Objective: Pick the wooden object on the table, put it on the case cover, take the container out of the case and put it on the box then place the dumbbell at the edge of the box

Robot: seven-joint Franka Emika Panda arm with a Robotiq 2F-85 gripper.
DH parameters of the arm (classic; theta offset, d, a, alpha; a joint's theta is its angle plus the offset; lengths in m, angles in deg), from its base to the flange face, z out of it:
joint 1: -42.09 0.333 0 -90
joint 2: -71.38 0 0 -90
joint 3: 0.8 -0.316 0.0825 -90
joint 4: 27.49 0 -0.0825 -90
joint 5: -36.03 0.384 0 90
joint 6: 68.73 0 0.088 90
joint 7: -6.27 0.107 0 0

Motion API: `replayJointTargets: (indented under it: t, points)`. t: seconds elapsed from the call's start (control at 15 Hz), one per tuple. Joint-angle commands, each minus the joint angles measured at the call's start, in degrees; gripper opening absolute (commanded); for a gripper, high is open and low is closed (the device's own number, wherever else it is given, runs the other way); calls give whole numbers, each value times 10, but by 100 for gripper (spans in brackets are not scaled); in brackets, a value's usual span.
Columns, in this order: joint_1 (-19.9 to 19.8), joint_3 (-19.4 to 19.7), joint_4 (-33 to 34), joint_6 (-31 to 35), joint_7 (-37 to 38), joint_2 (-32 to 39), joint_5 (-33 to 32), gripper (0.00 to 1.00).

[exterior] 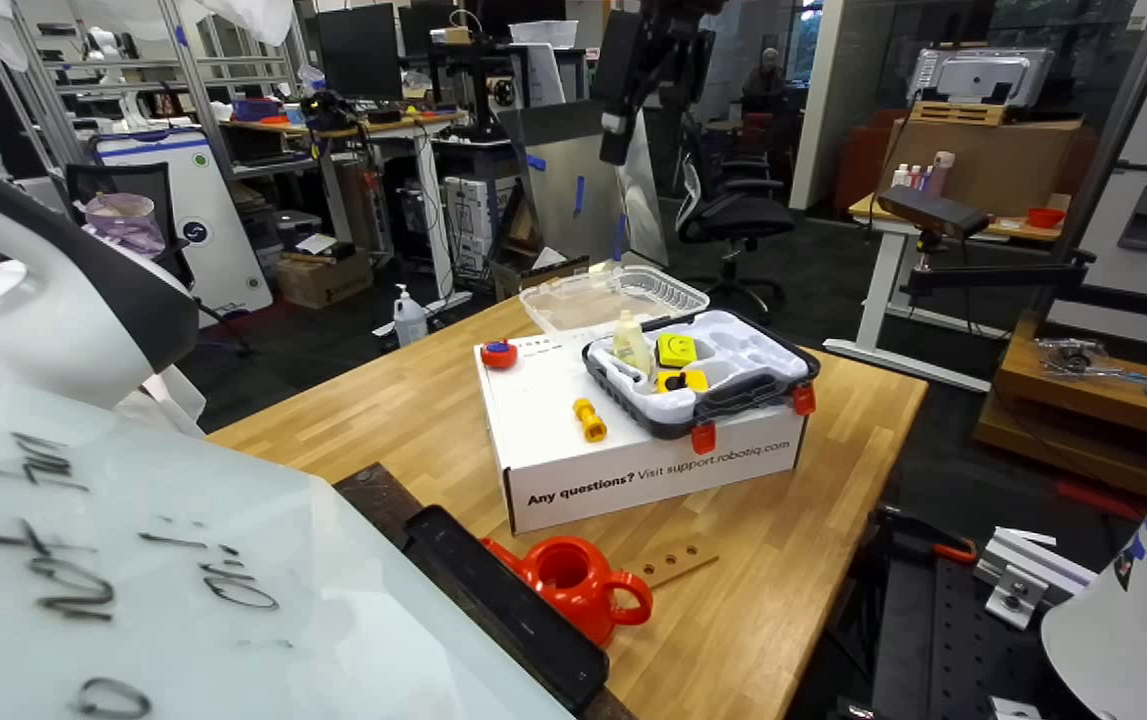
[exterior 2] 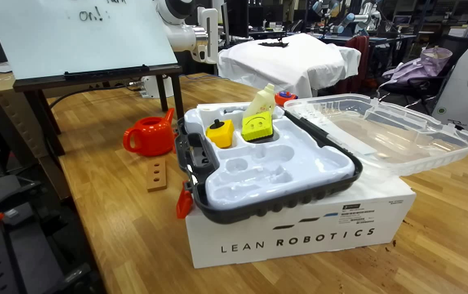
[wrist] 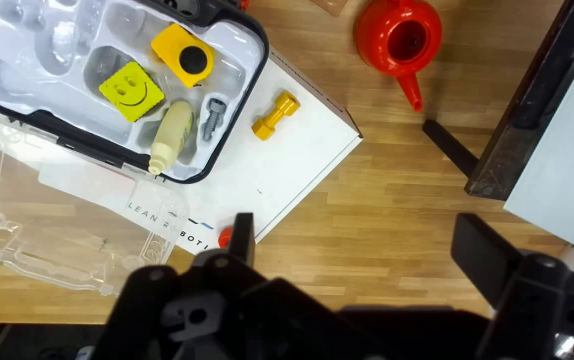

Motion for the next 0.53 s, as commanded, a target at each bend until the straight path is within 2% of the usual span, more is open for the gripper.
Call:
replayJointTargets:
  t: [0.0,0.27,0.4,0.47]
  points:
    - [10,5,-10,30,-32,9,6,100]
    - [34,9,-23,45,-95,26,20,100]
    - [48,12,-29,25,-140,35,31,100]
    - [36,1,-26,26,-98,31,18,100]
